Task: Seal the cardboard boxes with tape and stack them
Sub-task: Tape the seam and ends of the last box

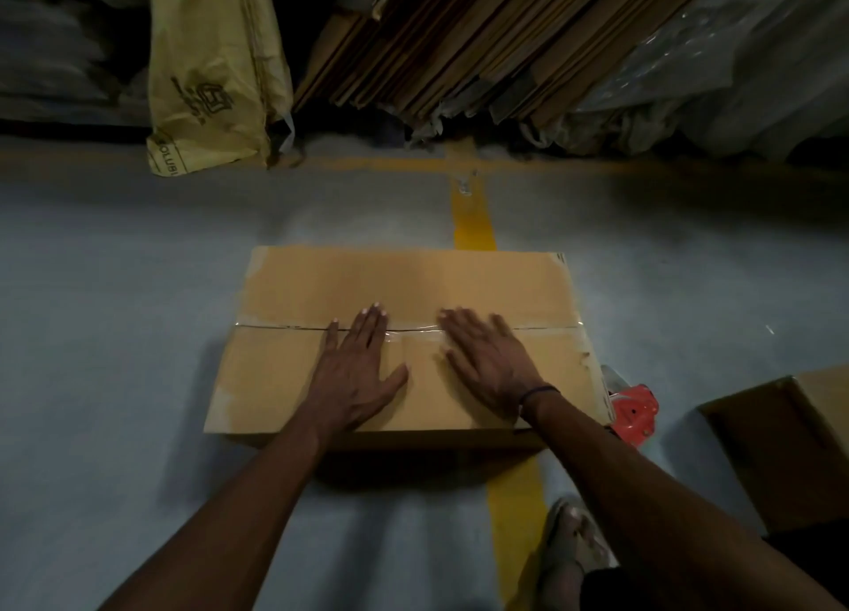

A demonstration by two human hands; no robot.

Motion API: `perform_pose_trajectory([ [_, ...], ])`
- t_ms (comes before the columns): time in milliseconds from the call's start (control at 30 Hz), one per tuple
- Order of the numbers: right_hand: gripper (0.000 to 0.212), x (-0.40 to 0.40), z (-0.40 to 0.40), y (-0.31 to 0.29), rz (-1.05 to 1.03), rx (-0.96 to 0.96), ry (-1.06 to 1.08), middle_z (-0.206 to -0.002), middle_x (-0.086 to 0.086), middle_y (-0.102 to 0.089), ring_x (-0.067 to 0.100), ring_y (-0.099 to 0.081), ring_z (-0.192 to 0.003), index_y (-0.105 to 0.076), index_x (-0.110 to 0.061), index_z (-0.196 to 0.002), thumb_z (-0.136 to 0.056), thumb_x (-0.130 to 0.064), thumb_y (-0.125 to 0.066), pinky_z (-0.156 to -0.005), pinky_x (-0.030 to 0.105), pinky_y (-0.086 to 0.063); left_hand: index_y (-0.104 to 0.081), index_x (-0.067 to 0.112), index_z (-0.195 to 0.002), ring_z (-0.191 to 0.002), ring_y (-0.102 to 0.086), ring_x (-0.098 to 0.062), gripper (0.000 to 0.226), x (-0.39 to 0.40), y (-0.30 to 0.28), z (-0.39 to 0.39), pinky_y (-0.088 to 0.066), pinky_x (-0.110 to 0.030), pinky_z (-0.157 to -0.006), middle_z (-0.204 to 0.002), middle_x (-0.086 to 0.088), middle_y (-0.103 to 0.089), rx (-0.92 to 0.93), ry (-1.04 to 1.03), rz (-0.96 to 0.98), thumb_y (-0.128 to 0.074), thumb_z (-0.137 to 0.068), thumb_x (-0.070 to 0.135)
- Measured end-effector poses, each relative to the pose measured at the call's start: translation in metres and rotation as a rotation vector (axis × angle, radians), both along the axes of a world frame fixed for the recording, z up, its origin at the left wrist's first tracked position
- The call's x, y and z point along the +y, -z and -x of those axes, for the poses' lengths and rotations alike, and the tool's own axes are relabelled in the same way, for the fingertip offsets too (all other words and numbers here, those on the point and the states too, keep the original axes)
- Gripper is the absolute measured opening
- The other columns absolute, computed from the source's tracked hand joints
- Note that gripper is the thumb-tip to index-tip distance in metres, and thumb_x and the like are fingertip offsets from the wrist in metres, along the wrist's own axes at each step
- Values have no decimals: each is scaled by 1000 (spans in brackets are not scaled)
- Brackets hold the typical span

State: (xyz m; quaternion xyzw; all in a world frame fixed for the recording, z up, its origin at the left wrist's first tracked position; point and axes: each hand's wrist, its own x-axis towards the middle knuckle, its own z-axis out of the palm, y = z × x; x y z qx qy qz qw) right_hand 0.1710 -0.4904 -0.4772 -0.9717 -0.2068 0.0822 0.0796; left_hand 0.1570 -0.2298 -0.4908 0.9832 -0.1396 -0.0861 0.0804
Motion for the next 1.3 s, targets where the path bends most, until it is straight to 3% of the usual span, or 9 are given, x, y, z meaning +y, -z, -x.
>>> perform_pose_trajectory([
  [100, 66, -72, 12, 5, 25, -17, 245, -169, -10, -6, 14, -7, -157, -8, -30, -163, -104, -60, -8, -127, 47, -9, 7, 17, -165, -158, 9, -14, 92, 0, 2, 0, 7, -50, -127, -171, 1, 14, -4, 5, 5, -17, -96, 74],
  [167, 69, -95, 19, 5, 73, 0, 272, -170, -8, -2, 16, -2, -157, -2, -27, -163, -103, -62, -5, -127, 46, -6, 7, 16, -165, -158, 11, -14, 92, -5, 3, 0, 8, -49, -127, -171, 0, 15, -1, 6, -1, -17, -97, 73],
  [367, 79, -55, 25, 8, -10, -7, 522, -170, 6, 5, 22, 3, -157, 2, -14, -163, -104, -64, -13, -125, 44, 1, 4, 12, -165, -159, 9, -19, 88, -19, -4, 4, 8, -46, -128, -172, -5, 13, 7, -26, 45, -23, -99, 63],
  [500, 71, 13, 21, -1, -143, -3, 198, -170, -2, 6, 16, 7, -157, 0, -21, -164, -106, -59, -20, -127, 40, 0, 7, 15, -164, -159, 10, -16, 81, -25, -8, 1, 9, -45, -128, -172, -2, 13, 4, 91, 8, -16, -101, 59],
  [600, 69, 48, 18, 6, -85, 40, 13, -170, -5, 2, 15, 5, -157, -5, -22, -164, -106, -58, -19, -127, 47, -7, 6, 17, -165, -158, 9, -12, 84, -5, -11, 1, 7, -49, -128, -171, 2, 13, 0, 109, -31, -7, -100, 69],
  [967, 68, 47, 20, 17, -56, 10, 11, -170, -12, 3, 9, 6, -156, -4, -29, -164, -105, -62, -16, -127, 42, -8, -1, 21, -166, -159, -7, -16, 87, 138, -7, 15, 2, -54, -125, -172, 4, 2, -38, -190, -150, -12, -99, 76],
  [1167, 72, 50, 18, 8, -50, 36, 15, -170, -8, 2, 12, 2, -157, -3, -26, -164, -104, -64, -16, -127, 47, -10, -14, 3, -163, -159, -7, -29, 83, 76, -15, 43, -13, -56, -126, -172, -14, -8, 2, -578, -12, -19, -100, 56],
  [1300, 75, 35, -18, -2, -56, 42, 92, -171, -4, -1, 18, -5, -157, -7, -23, -164, -102, -65, -15, -125, 51, -11, -23, 3, -161, -155, -16, -37, 75, 1, -30, 84, -17, -54, -125, -169, -21, -15, 38, -595, 12, -29, -101, 48],
])
